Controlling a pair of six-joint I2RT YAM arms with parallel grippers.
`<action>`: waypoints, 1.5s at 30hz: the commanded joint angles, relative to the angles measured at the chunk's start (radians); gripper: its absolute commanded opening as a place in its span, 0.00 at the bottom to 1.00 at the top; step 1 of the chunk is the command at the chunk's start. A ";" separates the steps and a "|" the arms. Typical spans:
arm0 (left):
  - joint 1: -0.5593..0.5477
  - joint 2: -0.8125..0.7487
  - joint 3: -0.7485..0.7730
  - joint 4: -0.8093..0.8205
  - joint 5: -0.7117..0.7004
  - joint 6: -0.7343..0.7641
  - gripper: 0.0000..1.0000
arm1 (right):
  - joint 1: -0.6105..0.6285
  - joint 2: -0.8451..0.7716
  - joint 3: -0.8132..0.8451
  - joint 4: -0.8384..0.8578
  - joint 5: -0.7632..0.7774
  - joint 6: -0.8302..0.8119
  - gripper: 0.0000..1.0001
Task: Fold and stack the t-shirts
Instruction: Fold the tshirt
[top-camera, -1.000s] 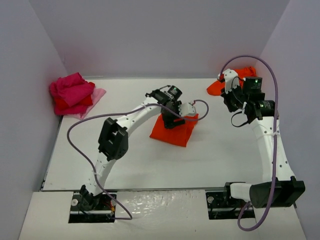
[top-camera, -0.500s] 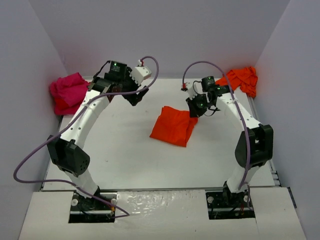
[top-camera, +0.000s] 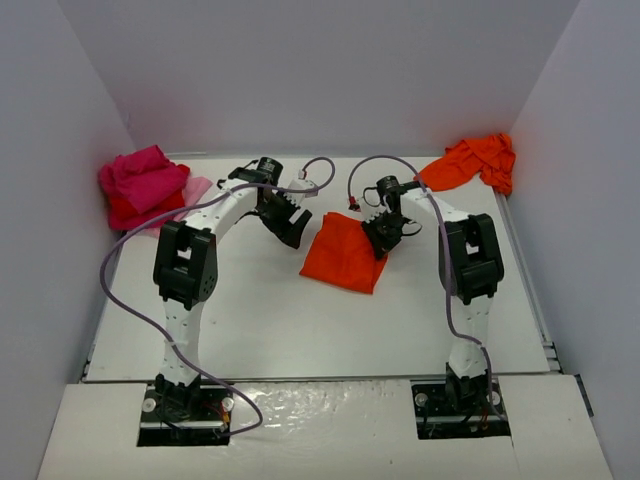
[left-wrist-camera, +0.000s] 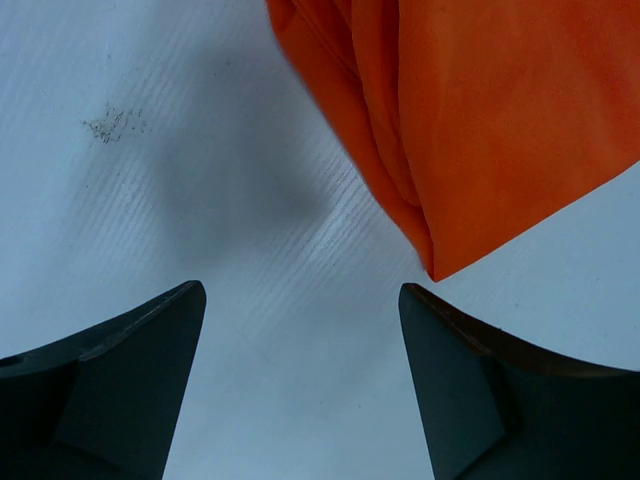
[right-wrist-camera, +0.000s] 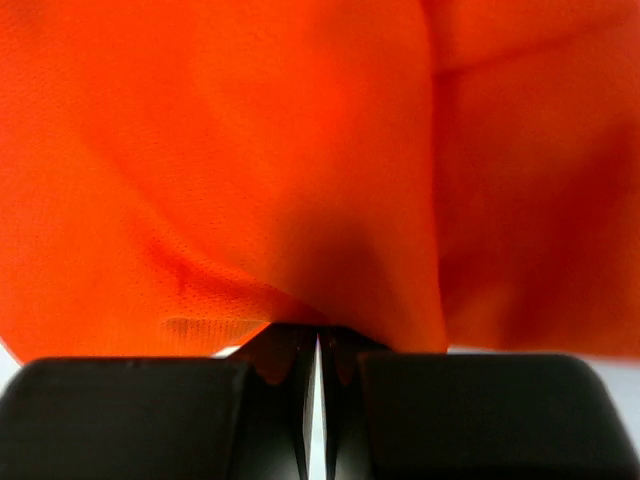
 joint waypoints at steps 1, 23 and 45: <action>0.008 -0.008 0.095 -0.034 0.091 0.006 0.75 | 0.013 0.017 0.017 -0.010 0.197 0.020 0.00; 0.079 -0.041 0.145 0.117 0.449 -0.283 0.66 | -0.104 -0.363 0.081 0.010 -0.270 0.030 0.00; 0.235 -0.067 -0.071 0.568 0.812 -0.688 0.62 | -0.195 0.469 0.290 -0.575 -0.994 -0.494 0.00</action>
